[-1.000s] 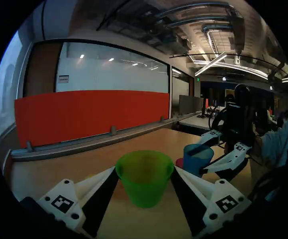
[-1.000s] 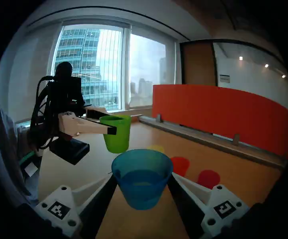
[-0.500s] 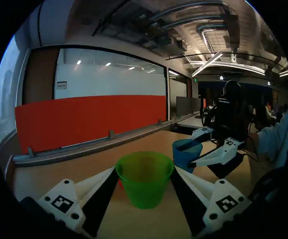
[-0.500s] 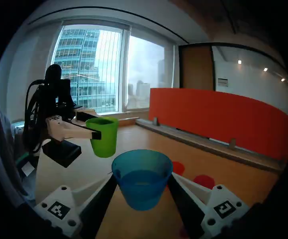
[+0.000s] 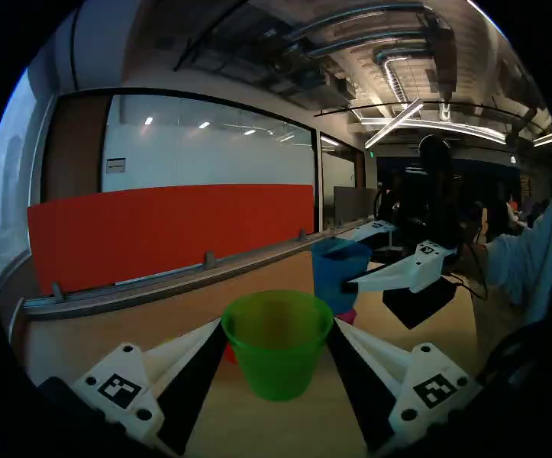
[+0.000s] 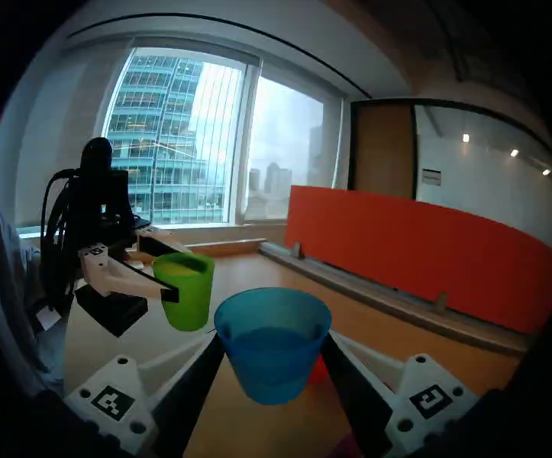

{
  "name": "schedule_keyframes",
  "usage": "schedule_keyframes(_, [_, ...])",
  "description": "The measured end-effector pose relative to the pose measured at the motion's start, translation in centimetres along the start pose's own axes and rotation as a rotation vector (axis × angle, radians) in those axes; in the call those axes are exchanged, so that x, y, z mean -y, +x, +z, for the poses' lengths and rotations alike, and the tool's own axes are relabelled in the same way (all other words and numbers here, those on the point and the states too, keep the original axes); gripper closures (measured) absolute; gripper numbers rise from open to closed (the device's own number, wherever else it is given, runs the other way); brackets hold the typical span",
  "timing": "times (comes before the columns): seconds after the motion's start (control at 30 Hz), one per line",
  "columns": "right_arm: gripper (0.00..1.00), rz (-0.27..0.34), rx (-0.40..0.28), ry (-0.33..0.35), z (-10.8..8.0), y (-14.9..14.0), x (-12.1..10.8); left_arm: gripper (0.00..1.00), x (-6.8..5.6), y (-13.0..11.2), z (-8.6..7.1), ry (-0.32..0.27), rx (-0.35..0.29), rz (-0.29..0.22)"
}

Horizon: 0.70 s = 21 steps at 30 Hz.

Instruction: Pour water

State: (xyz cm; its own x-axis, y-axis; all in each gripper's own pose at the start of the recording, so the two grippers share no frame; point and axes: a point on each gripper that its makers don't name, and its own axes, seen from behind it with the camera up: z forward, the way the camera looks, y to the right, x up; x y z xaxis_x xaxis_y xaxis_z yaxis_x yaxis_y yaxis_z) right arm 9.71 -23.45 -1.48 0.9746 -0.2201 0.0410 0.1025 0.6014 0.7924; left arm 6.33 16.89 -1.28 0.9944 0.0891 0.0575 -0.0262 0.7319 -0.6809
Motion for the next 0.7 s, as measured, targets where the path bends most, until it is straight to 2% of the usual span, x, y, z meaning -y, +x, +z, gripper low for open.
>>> schedule_keyframes(0.7, [0.12,-0.233,-0.063,0.005,0.7,7.9,-0.8,0.12,-1.9,0.2,0.7,-0.038,-0.007,-0.002])
